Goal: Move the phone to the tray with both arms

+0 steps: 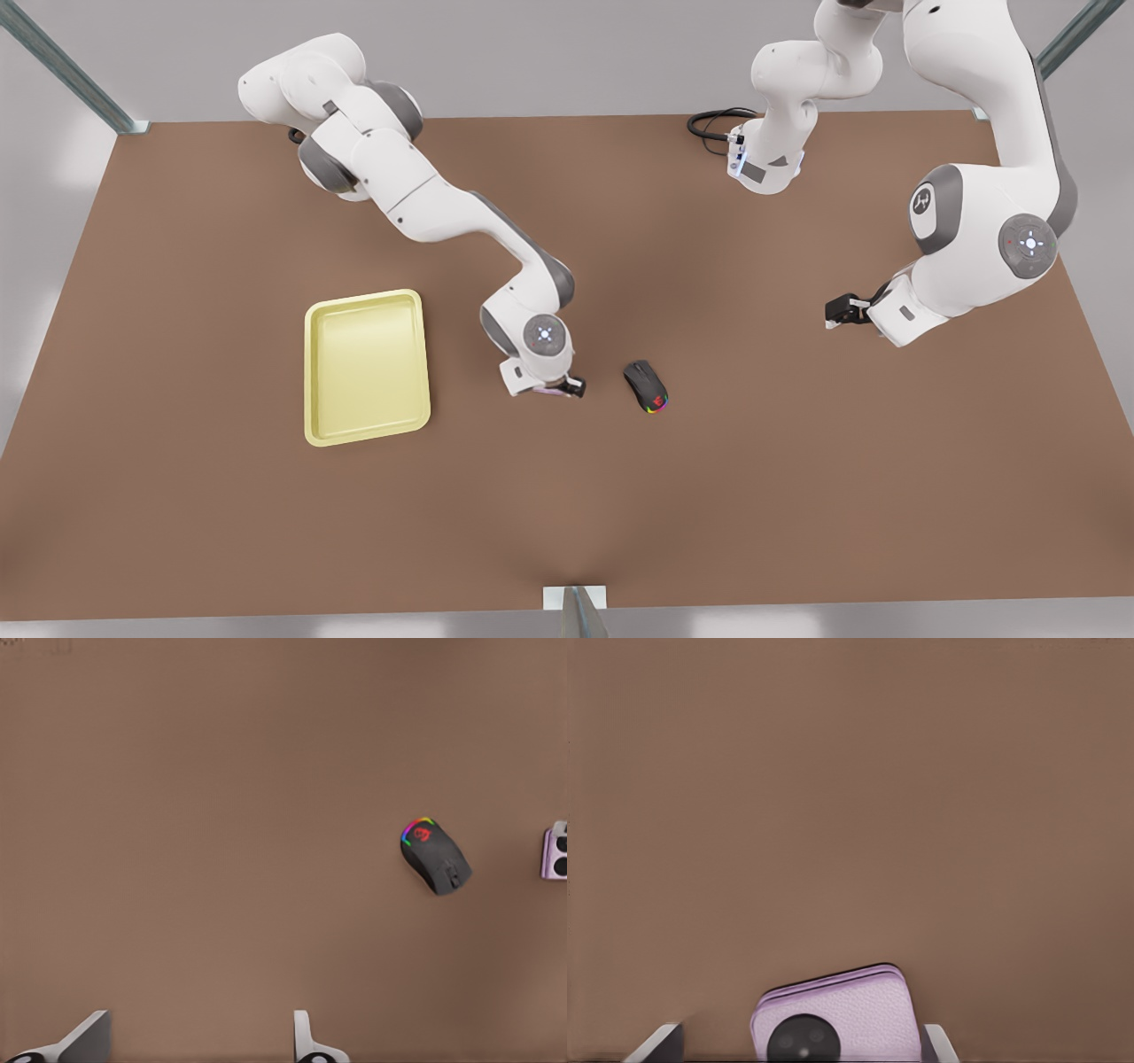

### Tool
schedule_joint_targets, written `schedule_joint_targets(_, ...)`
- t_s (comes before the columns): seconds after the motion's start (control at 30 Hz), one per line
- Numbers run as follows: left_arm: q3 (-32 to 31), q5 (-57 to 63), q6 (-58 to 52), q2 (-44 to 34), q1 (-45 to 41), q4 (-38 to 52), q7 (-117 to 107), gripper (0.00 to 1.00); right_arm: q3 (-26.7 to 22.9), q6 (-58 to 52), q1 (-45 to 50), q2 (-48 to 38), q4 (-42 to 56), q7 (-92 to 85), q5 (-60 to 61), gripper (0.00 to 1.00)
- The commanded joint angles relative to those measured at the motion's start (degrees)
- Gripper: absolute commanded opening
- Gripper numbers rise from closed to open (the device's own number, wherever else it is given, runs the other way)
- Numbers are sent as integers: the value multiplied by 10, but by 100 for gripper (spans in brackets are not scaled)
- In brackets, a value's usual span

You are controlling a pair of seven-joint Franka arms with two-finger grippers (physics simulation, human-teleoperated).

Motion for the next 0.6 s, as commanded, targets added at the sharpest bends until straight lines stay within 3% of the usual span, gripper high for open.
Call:
schedule_joint_targets(0.0,0,0,4,-1,0,-1,35,100,0,6,0,-3,-1,-88,-2,100)
schedule_joint_targets(0.23,0,0,5,4,0,-1,35,100,-3,7,-3,-11,-31,-245,-12,100)
schedule_joint_targets(0.57,1,1,6,4,0,-1,35,100,-3,55,-6,-6,-30,-280,-20,100)
